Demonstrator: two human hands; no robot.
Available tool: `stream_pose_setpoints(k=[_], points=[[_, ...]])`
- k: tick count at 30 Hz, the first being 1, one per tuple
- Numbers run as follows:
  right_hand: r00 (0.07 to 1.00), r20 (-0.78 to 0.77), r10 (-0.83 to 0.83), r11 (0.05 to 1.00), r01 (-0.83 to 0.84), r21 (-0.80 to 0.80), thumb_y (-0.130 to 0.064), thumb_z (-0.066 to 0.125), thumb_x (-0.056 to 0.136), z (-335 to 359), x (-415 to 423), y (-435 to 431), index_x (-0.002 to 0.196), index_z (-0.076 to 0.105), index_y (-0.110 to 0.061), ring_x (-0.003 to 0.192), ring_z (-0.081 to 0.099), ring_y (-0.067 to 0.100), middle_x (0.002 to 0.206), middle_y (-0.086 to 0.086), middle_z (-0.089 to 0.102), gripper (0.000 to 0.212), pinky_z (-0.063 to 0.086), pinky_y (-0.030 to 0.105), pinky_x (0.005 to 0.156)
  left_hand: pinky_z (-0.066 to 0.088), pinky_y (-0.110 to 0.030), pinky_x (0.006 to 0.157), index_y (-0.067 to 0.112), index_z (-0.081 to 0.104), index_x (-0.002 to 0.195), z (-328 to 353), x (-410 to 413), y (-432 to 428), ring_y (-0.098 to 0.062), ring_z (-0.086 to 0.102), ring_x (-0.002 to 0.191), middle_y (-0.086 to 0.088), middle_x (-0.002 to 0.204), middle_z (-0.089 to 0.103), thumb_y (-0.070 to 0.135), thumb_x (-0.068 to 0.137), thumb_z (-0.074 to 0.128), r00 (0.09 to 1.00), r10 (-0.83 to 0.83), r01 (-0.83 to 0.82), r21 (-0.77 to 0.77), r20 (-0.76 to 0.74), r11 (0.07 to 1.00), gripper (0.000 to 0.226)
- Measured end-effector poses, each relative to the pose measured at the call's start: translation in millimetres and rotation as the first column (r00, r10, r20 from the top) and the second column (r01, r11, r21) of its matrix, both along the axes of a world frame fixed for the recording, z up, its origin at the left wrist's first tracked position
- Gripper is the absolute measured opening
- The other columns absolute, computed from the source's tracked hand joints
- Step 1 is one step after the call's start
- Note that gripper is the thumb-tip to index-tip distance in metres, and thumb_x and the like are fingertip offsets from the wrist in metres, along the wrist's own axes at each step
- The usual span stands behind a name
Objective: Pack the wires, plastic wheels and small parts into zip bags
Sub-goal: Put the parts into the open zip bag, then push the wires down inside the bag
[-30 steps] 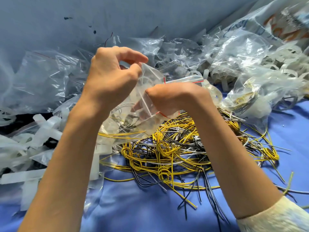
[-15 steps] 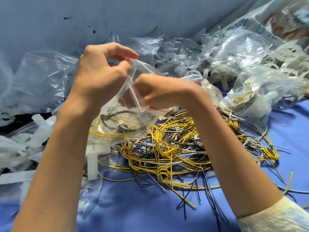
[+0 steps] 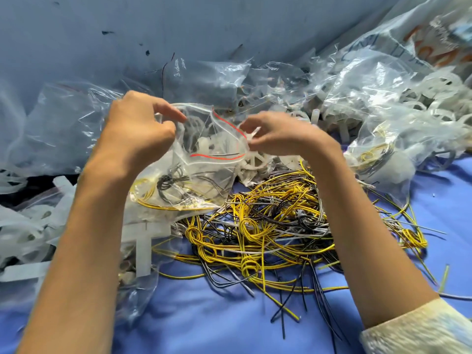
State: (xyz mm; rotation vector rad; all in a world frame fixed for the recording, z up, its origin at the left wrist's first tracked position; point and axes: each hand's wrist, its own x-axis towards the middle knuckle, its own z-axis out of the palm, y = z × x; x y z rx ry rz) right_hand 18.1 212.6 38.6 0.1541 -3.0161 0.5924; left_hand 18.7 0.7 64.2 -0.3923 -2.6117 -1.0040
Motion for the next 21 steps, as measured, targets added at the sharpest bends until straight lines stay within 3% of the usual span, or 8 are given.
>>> stream_pose_setpoints(k=[2,5,8,10,13,16,19,21], points=[[0.982,0.186,0.031,0.985,-0.062,0.163,-0.029,0.063,0.089,-14,-4,0,0.144,0.037,-0.020,0.131,0.042,0.021,0.149,0.008,0.036,0.062,0.036,0.028,0.103,0.051,-0.044,0.083,0.024,0.074,0.097,-1,-1,-1,-0.041,0.060,0.090,0.007,0.086,0.058,0.003,0.081,0.052,0.999,0.017,-0.016,-0.029,0.036,0.999,0.034],[0.969,0.243,0.040,0.978,-0.088,0.191,-0.034,0.064,0.088,-29,-11,2,0.151,0.020,-0.024,0.145,0.017,0.016,0.161,0.000,0.002,0.078,0.018,0.027,0.116,0.051,-0.043,0.085,0.022,0.072,0.103,-2,-4,-3,-0.042,0.060,0.098,-0.005,0.091,0.065,0.003,0.080,0.052,0.997,0.050,-0.048,-0.050,0.053,0.998,0.036],[0.985,0.174,0.013,0.985,-0.043,0.167,-0.035,0.065,0.087,-34,-17,5,0.153,0.010,-0.026,0.145,0.015,0.020,0.161,0.001,0.002,0.086,0.016,0.030,0.115,0.051,-0.041,0.086,0.022,0.071,0.107,-3,-8,-5,-0.041,0.061,0.099,-0.017,0.100,0.068,0.004,0.079,0.052,0.996,0.083,-0.080,-0.062,0.041,0.995,0.038],[0.993,0.118,-0.027,0.989,0.009,0.148,-0.036,0.066,0.086,-37,-18,3,0.152,0.010,-0.034,0.146,0.009,0.026,0.160,0.001,-0.002,0.086,0.017,0.042,0.116,0.050,-0.041,0.087,0.022,0.071,0.107,-4,-9,-5,-0.041,0.061,0.100,-0.018,0.100,0.069,0.004,0.079,0.052,0.996,0.074,-0.071,-0.068,0.043,0.995,0.038],[0.985,0.160,-0.068,0.981,0.037,0.189,-0.038,0.066,0.085,-41,-17,5,0.150,0.010,-0.039,0.147,-0.004,0.027,0.160,-0.003,-0.010,0.086,0.014,0.052,0.117,0.050,-0.043,0.087,0.022,0.071,0.107,-5,-10,-4,-0.040,0.061,0.100,-0.018,0.096,0.070,0.005,0.079,0.052,0.997,0.054,-0.051,-0.077,0.046,0.996,0.038],[0.970,0.172,-0.173,0.978,0.147,0.151,-0.036,0.063,0.088,-43,-17,6,0.151,0.007,-0.035,0.147,-0.001,0.030,0.160,0.003,-0.012,0.085,0.014,0.052,0.117,0.050,-0.042,0.087,0.023,0.071,0.107,-5,-9,-5,-0.039,0.062,0.099,-0.017,0.095,0.070,0.006,0.080,0.053,0.998,0.056,-0.053,-0.077,0.038,0.996,0.037],[0.951,0.018,-0.308,0.941,0.302,0.151,-0.025,0.057,0.090,-42,-15,2,0.145,0.029,-0.014,0.143,0.008,0.036,0.158,0.017,-0.001,0.063,0.025,0.050,0.111,0.051,-0.044,0.086,0.023,0.071,0.107,-5,-9,-6,-0.041,0.061,0.100,-0.011,0.094,0.070,0.006,0.081,0.052,0.998,0.053,-0.050,-0.073,0.039,0.996,0.036],[0.967,-0.115,-0.227,0.963,0.241,0.124,-0.024,0.058,0.090,-37,-13,-4,0.139,0.040,-0.015,0.138,0.016,0.034,0.153,0.016,0.017,0.053,0.028,0.047,0.109,0.051,-0.046,0.087,0.023,0.071,0.106,-4,-8,-6,-0.043,0.059,0.102,0.001,0.094,0.065,0.006,0.081,0.051,0.998,0.054,-0.051,-0.076,0.037,0.996,0.036]])
